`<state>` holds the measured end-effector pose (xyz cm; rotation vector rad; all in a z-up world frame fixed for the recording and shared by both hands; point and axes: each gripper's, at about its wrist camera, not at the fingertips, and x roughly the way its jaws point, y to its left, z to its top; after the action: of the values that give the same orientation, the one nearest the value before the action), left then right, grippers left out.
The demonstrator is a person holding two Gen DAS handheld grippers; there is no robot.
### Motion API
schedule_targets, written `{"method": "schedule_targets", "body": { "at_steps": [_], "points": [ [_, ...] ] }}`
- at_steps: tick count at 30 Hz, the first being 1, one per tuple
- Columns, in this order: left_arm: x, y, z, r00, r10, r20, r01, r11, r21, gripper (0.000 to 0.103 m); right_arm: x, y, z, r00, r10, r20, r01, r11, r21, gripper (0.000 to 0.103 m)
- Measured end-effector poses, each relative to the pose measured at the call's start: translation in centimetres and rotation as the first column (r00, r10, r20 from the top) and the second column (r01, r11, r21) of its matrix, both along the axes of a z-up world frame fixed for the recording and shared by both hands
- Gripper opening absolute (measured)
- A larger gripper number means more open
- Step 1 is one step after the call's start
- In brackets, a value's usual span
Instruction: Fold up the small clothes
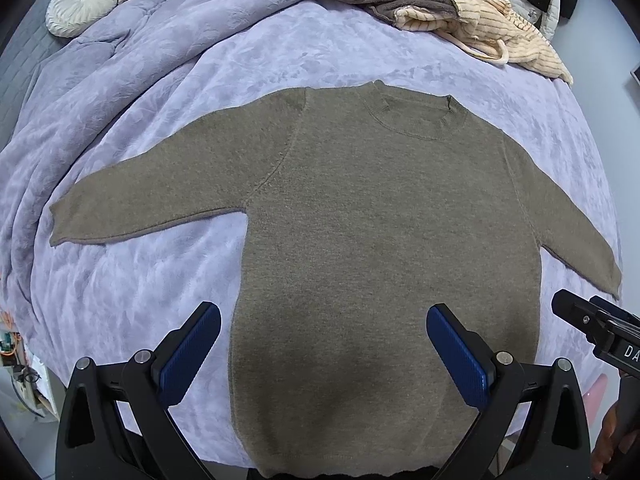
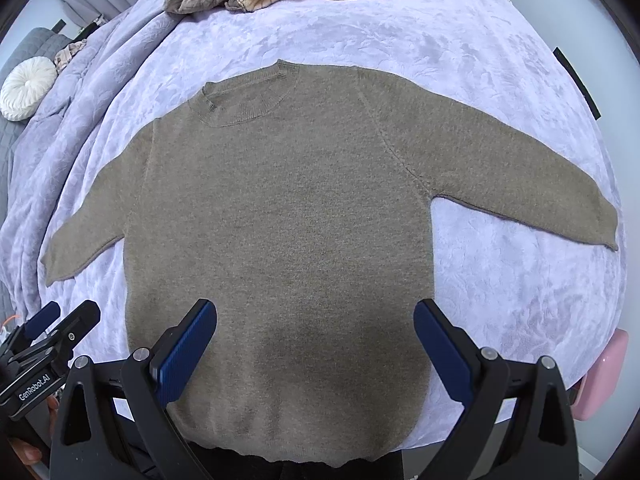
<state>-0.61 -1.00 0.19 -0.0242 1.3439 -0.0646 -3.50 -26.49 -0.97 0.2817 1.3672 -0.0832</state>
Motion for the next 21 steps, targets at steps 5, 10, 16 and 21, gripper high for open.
{"method": "schedule_targets", "body": {
  "at_steps": [5,10,16,21],
  "points": [
    [0.03,0.12,-0.04,1.0,0.004,-0.002,-0.004,1.0,-0.003,0.103,0.06,0.01,-0.22,1.0,0.0,-0.005,0.0,1.0,0.001,0.1],
    [0.29,0.24,-0.23,1.0,0.009,-0.009,-0.009,1.0,-0.006,0.103,0.26,0.01,-0.32,1.0,0.004,-0.01,-0.004,1.0,-0.003,0.1],
    [0.47,0.28,-0.21,1.0,0.006,-0.012,-0.006,1.0,-0.007,0.103,0.37,0.1,-0.4,1.0,0.006,-0.015,-0.006,1.0,0.0,0.1],
    [0.47,0.28,-0.22,1.0,0.006,-0.014,-0.006,1.0,-0.005,0.103,0.36,0.26,-0.48,1.0,0.006,-0.018,-0.005,1.0,0.0,0.1]
  ]
}}
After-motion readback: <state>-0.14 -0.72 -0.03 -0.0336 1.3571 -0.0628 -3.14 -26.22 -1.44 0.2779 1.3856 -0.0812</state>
